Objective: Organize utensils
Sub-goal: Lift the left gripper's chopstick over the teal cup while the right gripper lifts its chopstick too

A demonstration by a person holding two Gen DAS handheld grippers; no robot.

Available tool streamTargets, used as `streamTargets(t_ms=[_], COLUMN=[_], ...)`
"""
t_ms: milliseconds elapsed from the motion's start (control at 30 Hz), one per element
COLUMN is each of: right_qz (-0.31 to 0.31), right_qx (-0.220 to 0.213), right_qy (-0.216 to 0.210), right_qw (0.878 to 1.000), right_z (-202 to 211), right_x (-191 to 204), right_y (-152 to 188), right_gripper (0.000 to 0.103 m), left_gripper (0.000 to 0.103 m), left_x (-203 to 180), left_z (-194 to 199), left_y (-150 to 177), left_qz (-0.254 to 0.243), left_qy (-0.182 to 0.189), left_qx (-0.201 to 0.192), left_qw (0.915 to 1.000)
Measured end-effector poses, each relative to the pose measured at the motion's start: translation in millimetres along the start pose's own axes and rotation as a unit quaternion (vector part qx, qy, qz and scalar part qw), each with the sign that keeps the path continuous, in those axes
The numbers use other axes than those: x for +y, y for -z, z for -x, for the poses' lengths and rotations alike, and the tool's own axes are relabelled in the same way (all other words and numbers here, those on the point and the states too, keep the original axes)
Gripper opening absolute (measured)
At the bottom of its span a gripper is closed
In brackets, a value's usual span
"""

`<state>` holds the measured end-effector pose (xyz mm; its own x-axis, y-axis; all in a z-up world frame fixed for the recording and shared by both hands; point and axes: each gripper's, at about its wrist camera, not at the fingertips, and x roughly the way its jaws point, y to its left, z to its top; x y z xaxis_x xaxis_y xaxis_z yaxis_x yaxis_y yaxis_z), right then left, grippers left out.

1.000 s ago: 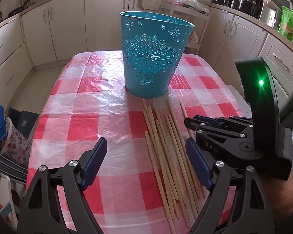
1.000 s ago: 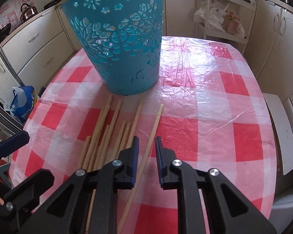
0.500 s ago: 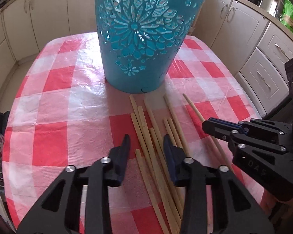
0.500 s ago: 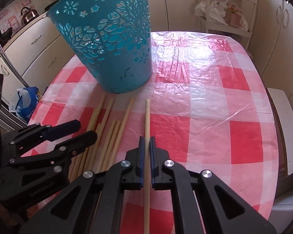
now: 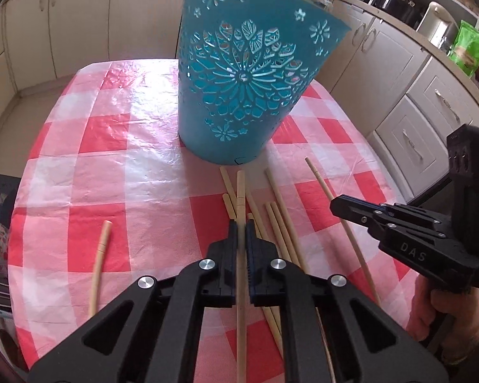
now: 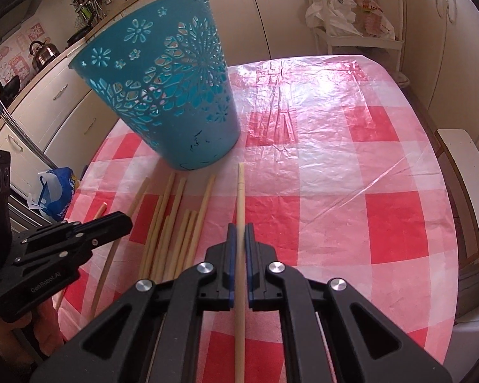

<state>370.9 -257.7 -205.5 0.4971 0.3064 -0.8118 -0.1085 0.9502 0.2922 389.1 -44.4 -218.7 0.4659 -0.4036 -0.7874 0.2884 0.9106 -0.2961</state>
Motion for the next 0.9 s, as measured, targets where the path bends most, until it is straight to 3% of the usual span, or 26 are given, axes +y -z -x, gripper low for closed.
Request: streamTargets(t_ms=[100, 200, 300, 400, 500, 633, 767, 900], right_qz=[-0.019, -0.034, -0.042, -0.042, -0.047, -0.048, -0.047, -0.051], right_qx=[-0.004, -0.02, -0.037, -0.052, -0.063, -0.083, -0.099, -0.109], right_qy=[-0.014, -0.025, -0.031, -0.033, -0.035, -0.031, -0.03, -0.037], right_qw=[1.0, 0.999, 0.998, 0.997, 0.996, 0.995, 0.994, 0.992], right_z=[3.6, 10.7, 16.3, 21.2, 24.7, 32.5, 39.3, 43.4], right_x=[-6.6, -10.6, -8.7, -6.2, -7.9, -11.1, -12.0, -13.4], right_y=[-0.8, -2.6, -5.2, -6.9, -8.6, -11.1, -12.9, -14.8], right_gripper=[0.006, 0.006, 0.006, 0.006, 0.006, 0.006, 0.006, 0.006], left_gripper=[0.005, 0.005, 0.005, 0.005, 0.005, 0.005, 0.005, 0.005], left_x=[1.6, -5.6, -15.1, -24.3, -29.5, -31.6, -25.6, -19.6], left_z=[37.7, 90.6, 137.8, 153.4, 151.8, 147.5, 121.8, 96.9], left_y=[-2.3, -18.7, -49.4, -82.3, -114.7, -145.3, -159.4, -149.2], left_qz=[0.023, 0.022, 0.01, -0.008, -0.021, -0.017, -0.005, -0.011], left_qy=[0.044, 0.075, 0.09, 0.088, 0.075, 0.033, 0.002, -0.023], left_qx=[-0.042, -0.137, -0.249, -0.326, -0.384, -0.435, -0.436, -0.424], left_qw=[0.9979, 0.9875, 0.9643, 0.9413, 0.9201, 0.8995, 0.8997, 0.9054])
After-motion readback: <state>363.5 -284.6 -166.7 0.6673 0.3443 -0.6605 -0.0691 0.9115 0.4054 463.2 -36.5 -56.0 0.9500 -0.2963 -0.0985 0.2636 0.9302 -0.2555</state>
